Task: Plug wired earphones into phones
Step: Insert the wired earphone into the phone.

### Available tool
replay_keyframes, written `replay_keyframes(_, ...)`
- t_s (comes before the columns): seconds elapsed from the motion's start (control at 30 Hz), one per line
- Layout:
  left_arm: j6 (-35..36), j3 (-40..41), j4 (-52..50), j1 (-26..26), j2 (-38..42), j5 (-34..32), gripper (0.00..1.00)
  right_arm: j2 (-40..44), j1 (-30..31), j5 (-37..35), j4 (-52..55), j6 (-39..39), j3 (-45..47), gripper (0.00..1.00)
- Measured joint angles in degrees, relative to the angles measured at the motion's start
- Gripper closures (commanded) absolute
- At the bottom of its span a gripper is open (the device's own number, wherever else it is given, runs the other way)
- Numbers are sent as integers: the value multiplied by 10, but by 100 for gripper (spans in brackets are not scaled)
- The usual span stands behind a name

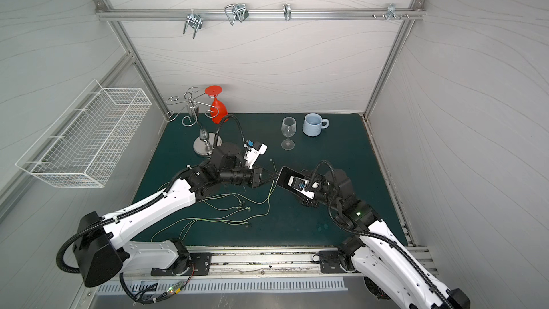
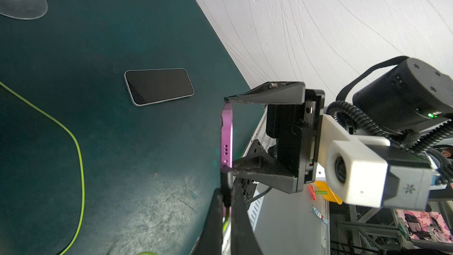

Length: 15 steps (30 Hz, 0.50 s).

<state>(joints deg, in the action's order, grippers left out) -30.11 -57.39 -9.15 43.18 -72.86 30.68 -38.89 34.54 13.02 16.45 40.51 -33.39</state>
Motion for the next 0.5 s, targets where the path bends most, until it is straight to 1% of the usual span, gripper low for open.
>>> replay_keyframes(0.17,1,0,-5,0,0,1,100,-5,1,2,-2,0,-1,54)
replay_keyframes(0.33,8,0,-14,0,-2,2,100,-10,1,2,1,17,-4,54)
replay_keyframes(0.5,9,0,-14,-2,-14,15,100,-16,1,-2,28,26,-19,54)
